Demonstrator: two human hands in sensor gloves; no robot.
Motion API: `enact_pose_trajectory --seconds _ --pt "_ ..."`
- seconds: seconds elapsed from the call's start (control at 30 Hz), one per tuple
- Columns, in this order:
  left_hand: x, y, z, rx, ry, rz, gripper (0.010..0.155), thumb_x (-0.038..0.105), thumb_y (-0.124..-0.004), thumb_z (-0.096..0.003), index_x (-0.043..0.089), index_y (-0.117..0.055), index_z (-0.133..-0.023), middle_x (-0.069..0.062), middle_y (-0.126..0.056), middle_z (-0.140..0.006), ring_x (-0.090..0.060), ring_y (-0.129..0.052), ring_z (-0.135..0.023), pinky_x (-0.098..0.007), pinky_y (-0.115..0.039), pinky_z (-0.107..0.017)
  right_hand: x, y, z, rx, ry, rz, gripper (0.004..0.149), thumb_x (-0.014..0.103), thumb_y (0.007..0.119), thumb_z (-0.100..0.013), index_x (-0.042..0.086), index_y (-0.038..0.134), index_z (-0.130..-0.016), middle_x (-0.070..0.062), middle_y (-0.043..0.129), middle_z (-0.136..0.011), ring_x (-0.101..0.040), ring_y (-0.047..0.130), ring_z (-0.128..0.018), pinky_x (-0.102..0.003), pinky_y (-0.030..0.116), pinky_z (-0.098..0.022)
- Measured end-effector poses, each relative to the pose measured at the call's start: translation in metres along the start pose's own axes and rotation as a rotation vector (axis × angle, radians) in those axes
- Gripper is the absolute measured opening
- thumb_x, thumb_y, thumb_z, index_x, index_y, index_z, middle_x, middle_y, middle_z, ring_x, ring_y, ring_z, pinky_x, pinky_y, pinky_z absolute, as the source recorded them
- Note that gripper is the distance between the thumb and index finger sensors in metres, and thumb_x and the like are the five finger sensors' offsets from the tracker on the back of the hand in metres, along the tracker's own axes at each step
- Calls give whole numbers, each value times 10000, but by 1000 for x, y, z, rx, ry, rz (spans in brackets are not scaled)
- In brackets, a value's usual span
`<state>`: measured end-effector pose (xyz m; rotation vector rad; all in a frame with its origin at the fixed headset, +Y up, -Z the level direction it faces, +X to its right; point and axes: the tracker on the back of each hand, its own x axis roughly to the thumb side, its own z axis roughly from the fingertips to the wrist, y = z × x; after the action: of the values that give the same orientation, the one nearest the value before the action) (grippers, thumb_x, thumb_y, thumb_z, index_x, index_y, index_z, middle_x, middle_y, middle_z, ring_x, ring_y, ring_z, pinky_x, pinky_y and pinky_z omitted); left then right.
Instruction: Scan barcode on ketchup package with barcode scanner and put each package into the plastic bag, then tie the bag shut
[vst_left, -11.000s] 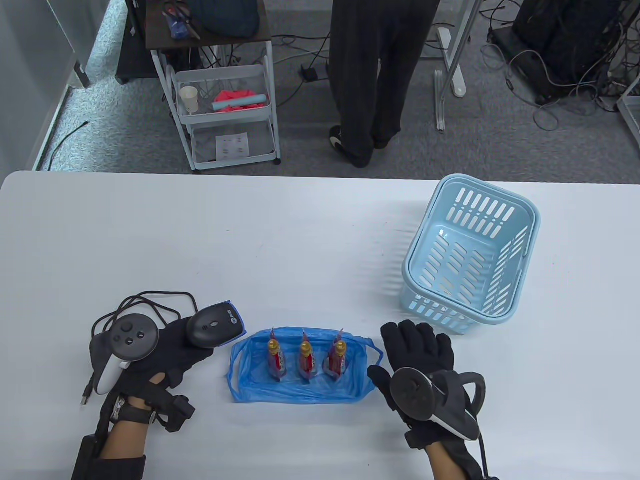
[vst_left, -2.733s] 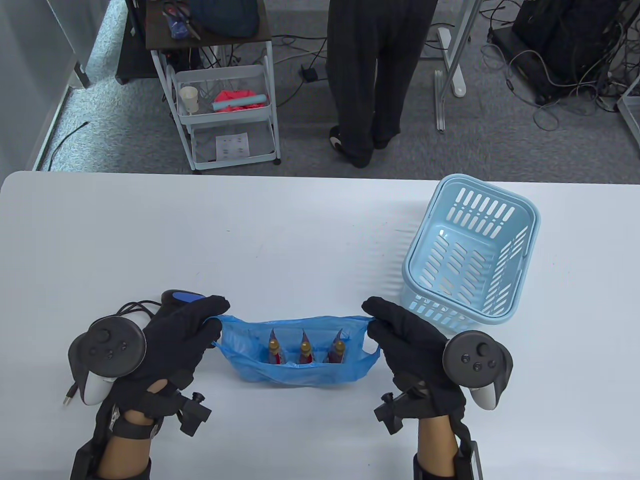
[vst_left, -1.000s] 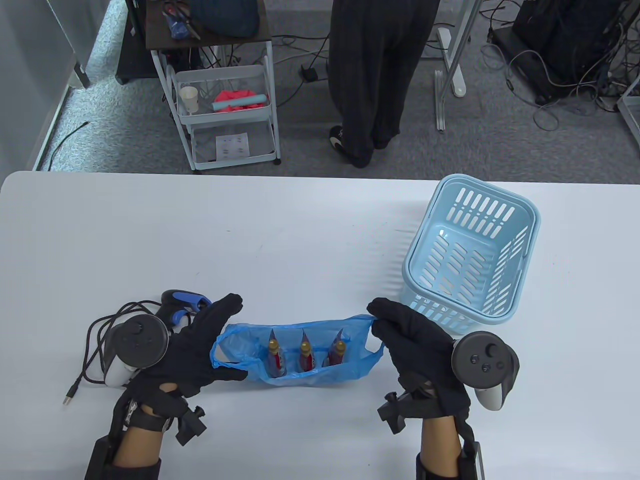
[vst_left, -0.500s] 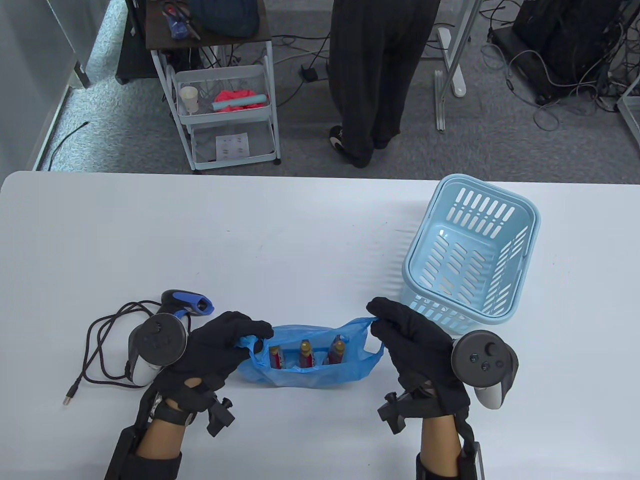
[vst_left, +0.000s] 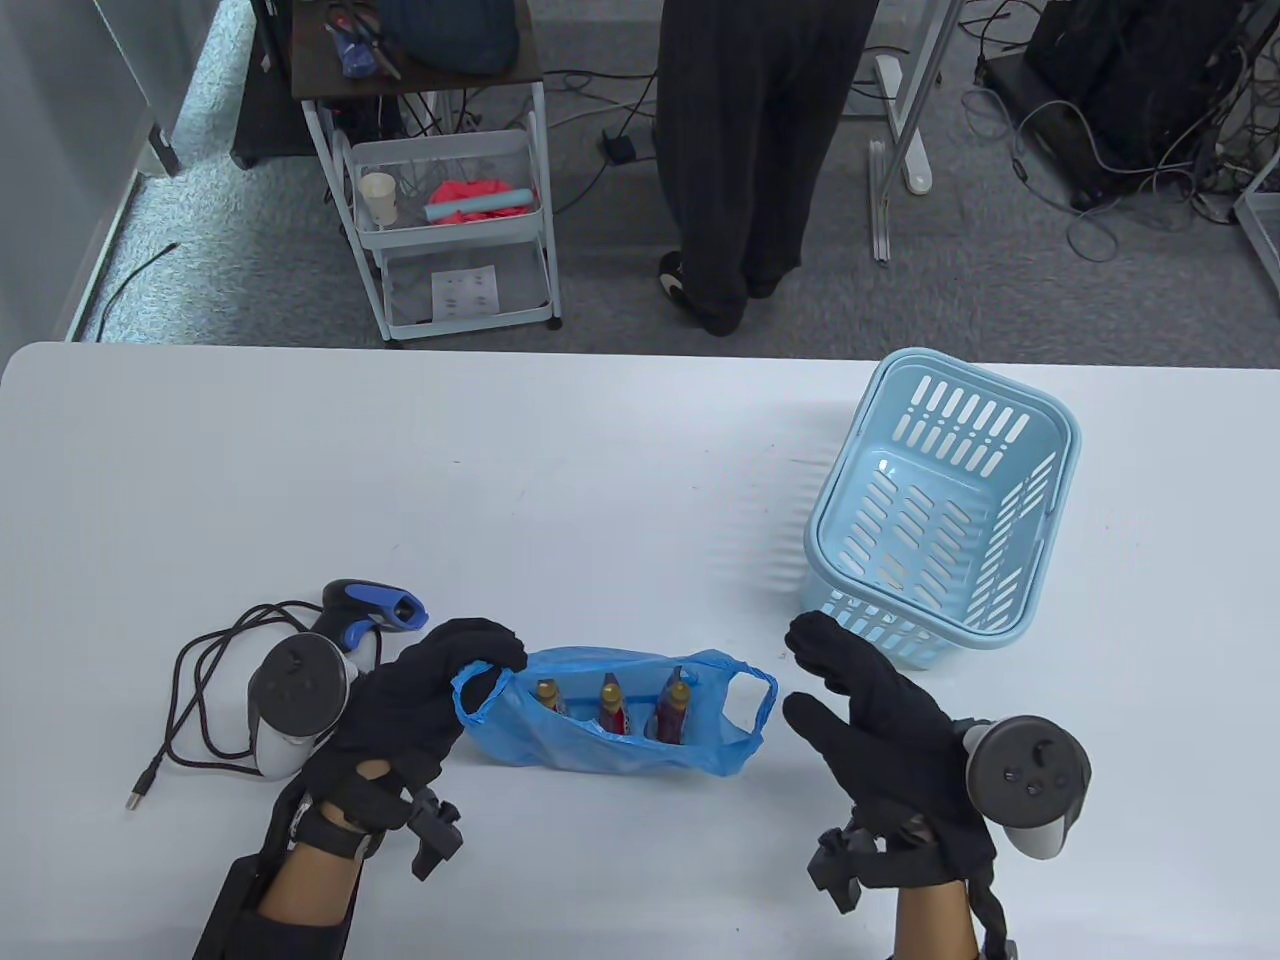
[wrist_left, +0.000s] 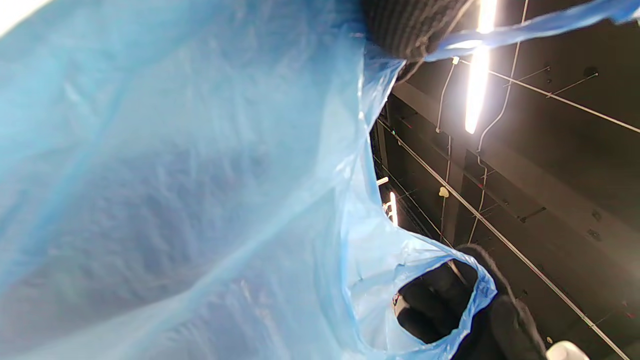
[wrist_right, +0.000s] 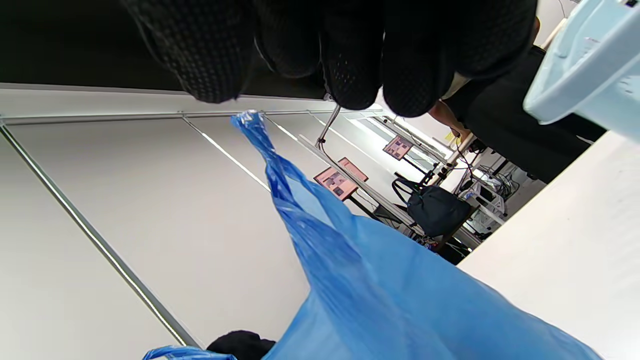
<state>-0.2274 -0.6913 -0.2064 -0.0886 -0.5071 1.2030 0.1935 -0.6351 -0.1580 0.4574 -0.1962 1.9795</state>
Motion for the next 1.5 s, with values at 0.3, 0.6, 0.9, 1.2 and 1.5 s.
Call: enact_pose_trajectory --seconds 0.3,0.6,0.9,1.2,1.5 --pt "0 -3 -2 -13 6 5 404 399 -695 -537 325 -761 -929 10 -712 -1005 -358 -740 -972 -625 -552 -770 -46 48 6 330 85 -13 1044 471 862 -475 158 130 -1151 -205 186 -1206 -557 219 -1073 -725 338 -743" --pt "0 -5 -3 -17 9 -3 405 399 -689 -541 318 -755 -932 17 -710 -1006 -361 -731 -977 -625 -547 -773 -39 86 -41 205 -1 -85 1056 450 886 -425 163 162 -1138 -180 437 -1154 -514 407 -1038 -694 393 -742" --pt "8 -12 -4 -19 14 -127 408 407 -680 -545 305 -752 -933 11 -703 -1011 -366 -725 -979 -627 -539 -774 -31 96 -56 108 -28 -114 657 332 866 -465 212 608 -1057 -103 758 -809 -412 691 -826 -637 526 -706" --pt "23 -27 -4 11 25 -358 411 421 -664 -547 278 -758 -921 3 -693 -1015 -375 -714 -980 -624 -536 -773 0 107 -62 156 -36 -17 375 253 758 -544 180 790 -910 -148 824 -872 -447 739 -843 -646 550 -688" --pt "36 -44 -3 15 -8 -546 415 438 -658 -546 263 -765 -906 -5 -697 -1010 -377 -717 -977 -621 -536 -774 24 139 -69 125 -16 326 408 268 717 -564 149 741 -954 -85 876 -617 -381 830 -686 -617 621 -633"
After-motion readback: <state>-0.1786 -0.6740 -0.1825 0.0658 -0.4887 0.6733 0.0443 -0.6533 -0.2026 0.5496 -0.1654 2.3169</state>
